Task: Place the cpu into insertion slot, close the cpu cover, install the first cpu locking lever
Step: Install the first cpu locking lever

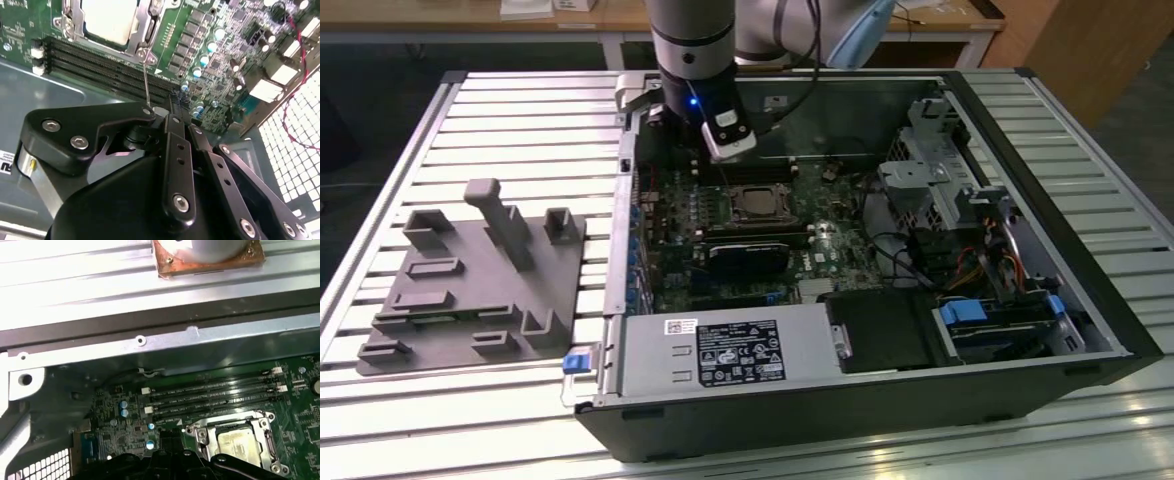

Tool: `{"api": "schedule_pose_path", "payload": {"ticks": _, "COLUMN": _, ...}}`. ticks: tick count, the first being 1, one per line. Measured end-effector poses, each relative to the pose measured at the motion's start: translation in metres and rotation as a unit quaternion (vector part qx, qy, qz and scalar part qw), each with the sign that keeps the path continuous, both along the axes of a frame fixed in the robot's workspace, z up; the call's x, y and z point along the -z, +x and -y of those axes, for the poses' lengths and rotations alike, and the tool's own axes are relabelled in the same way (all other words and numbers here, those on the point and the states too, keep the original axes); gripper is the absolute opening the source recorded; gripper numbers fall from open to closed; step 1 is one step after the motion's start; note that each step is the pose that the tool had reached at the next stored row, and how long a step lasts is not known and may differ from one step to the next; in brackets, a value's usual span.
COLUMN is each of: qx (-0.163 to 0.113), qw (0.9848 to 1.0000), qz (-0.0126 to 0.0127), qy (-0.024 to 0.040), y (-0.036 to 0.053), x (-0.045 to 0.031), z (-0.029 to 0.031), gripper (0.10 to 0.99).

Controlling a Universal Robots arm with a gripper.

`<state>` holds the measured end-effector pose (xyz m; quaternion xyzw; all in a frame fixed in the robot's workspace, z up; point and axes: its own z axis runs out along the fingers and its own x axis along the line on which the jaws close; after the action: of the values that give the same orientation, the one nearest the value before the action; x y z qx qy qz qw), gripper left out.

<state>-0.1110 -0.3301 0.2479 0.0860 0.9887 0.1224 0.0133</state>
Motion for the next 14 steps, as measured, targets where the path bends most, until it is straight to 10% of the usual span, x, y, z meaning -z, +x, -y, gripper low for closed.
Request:
{"api": "schedule_pose_path", "payload": {"ticks": 6, "qx": 0.0, "qw": 0.9998, "qz": 0.0, "qy": 0.0201, "y": -0.0003, "x": 0.0001, "z": 0.0, "gripper": 0.106}}
{"api": "schedule_pose_path", "payload": {"ticks": 14, "qx": 0.0, "qw": 0.9998, "qz": -0.0002, "qy": 0.0202, "y": 0.0075, "x": 0.0002, "z": 0.0, "gripper": 0.106}}
